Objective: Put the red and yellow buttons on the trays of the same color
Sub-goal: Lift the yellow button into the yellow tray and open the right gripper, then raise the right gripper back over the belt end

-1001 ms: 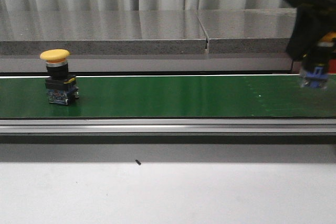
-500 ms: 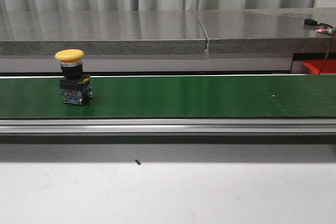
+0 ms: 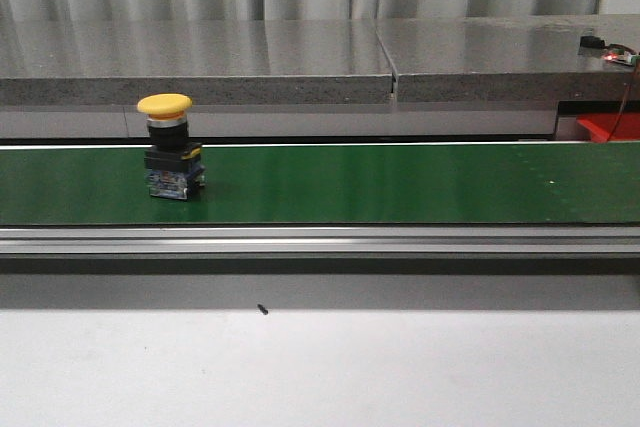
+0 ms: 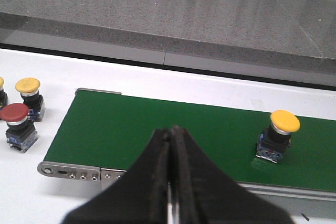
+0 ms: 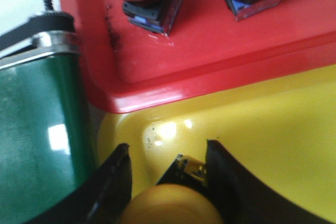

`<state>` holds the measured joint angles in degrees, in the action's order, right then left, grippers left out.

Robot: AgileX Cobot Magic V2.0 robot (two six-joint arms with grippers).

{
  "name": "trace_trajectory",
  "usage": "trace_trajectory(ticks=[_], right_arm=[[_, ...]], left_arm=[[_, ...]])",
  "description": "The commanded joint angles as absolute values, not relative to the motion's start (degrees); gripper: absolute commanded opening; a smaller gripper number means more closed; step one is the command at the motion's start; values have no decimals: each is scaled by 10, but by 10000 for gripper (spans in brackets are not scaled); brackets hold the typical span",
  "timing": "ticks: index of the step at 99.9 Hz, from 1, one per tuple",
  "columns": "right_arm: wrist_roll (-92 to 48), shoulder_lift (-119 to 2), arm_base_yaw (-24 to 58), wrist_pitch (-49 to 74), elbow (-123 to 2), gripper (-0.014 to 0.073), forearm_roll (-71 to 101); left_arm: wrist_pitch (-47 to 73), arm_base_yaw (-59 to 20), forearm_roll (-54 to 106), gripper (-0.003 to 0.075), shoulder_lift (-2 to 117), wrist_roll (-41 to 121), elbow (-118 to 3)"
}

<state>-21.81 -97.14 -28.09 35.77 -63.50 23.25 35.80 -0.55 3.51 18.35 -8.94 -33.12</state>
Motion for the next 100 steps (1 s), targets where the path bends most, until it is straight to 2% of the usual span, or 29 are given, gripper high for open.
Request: trace_trajectory(ticks=[1,51,61,73,80,100], right_arm=[[-219,-960,-284,326,-644,185,247],[-219,-999,-284,326,-642,192,247],[-219,-999,-284,330,-642,276,247],[-219,-999,-284,332,-642,454,247],[-219,-999,-284,333,-644,517,247],[-219,-978,-284,332,-645,530,253]], left_arm=[[318,-10,41,-20,189,-89,-346],[318,-10,41,-20,189,-89,-346],[318,-10,41,-20,189,-89,-346],[318,-10,41,-20,189,-89,-346],[318,-10,41,-20,189,-89,-346],[318,-10,41,-20,189,-89,-346]])
